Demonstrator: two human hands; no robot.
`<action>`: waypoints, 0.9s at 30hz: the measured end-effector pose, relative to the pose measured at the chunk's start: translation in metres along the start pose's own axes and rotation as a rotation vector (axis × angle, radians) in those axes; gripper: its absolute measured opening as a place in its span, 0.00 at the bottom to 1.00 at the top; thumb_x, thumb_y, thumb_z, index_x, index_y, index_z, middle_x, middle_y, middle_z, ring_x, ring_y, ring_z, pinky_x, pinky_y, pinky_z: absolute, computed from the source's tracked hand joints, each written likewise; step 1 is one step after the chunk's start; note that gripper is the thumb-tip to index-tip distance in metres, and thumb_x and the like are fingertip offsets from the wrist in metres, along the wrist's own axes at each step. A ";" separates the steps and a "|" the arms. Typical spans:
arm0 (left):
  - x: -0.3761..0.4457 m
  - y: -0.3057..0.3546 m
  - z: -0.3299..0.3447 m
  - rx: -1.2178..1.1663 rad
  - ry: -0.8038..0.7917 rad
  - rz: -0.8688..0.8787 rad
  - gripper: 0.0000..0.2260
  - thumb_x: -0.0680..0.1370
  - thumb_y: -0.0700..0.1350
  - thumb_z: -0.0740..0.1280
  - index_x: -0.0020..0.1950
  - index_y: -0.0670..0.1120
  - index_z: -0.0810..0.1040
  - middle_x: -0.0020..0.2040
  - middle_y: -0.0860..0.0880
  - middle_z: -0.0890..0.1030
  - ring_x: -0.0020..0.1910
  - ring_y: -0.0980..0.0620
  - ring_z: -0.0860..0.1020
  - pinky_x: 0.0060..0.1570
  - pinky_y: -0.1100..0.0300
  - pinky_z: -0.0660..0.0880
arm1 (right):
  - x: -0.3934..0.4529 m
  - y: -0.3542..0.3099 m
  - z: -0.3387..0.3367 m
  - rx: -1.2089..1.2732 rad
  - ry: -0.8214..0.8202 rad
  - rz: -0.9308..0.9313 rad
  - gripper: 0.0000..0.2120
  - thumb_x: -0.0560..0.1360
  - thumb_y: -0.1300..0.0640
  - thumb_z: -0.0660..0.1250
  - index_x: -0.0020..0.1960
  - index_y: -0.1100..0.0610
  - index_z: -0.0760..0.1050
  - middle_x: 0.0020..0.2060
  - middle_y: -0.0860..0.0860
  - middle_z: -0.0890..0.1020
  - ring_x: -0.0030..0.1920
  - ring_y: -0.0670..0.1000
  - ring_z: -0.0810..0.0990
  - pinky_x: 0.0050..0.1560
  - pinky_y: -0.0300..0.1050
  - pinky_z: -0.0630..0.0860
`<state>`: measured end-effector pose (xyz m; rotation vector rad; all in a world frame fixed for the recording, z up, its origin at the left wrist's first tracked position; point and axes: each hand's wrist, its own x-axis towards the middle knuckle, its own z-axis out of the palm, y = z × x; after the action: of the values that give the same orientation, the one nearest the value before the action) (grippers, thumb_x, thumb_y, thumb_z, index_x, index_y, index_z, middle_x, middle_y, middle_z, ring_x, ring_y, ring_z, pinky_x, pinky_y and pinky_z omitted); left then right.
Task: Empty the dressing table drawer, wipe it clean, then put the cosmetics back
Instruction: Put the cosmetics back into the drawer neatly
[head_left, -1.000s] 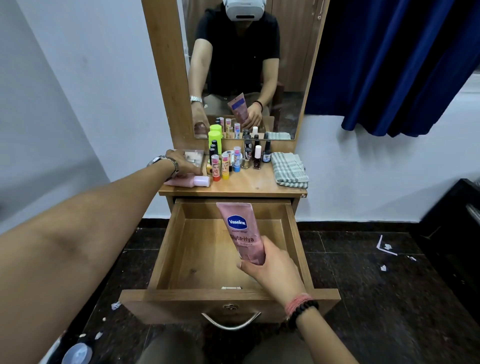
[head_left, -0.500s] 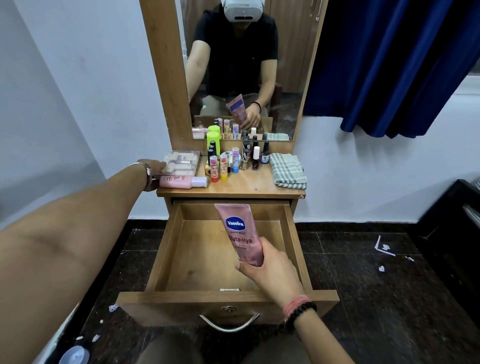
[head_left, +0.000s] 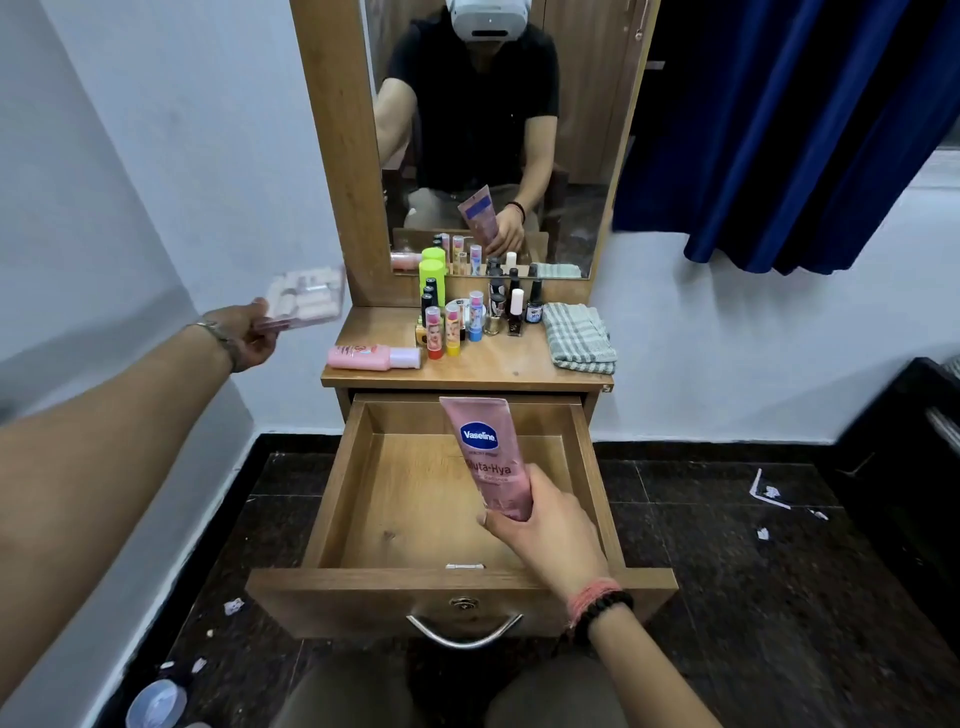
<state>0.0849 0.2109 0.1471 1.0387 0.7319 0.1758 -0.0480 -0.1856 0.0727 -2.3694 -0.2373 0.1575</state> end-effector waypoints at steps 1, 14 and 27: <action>-0.006 0.007 -0.006 -0.031 -0.006 0.016 0.08 0.80 0.48 0.63 0.42 0.48 0.72 0.24 0.53 0.78 0.21 0.60 0.74 0.22 0.69 0.72 | 0.000 0.000 0.000 0.019 0.024 -0.002 0.17 0.69 0.41 0.71 0.51 0.44 0.68 0.43 0.40 0.81 0.42 0.40 0.80 0.40 0.38 0.77; -0.170 -0.041 -0.027 0.382 -0.238 0.043 0.03 0.78 0.41 0.63 0.46 0.44 0.76 0.36 0.50 0.82 0.28 0.57 0.81 0.29 0.67 0.78 | -0.021 0.010 -0.032 0.521 0.364 0.021 0.22 0.68 0.50 0.76 0.58 0.47 0.72 0.47 0.38 0.81 0.48 0.36 0.80 0.50 0.34 0.75; -0.162 -0.184 0.062 0.686 -0.285 -0.191 0.02 0.78 0.38 0.65 0.47 0.42 0.73 0.37 0.45 0.82 0.38 0.50 0.80 0.32 0.59 0.79 | -0.032 0.049 -0.051 0.455 0.386 0.104 0.21 0.68 0.48 0.75 0.58 0.50 0.73 0.48 0.42 0.82 0.48 0.41 0.81 0.53 0.44 0.78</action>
<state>-0.0348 -0.0036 0.0882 1.5924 0.6344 -0.4114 -0.0637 -0.2609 0.0770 -1.9101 0.1005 -0.1813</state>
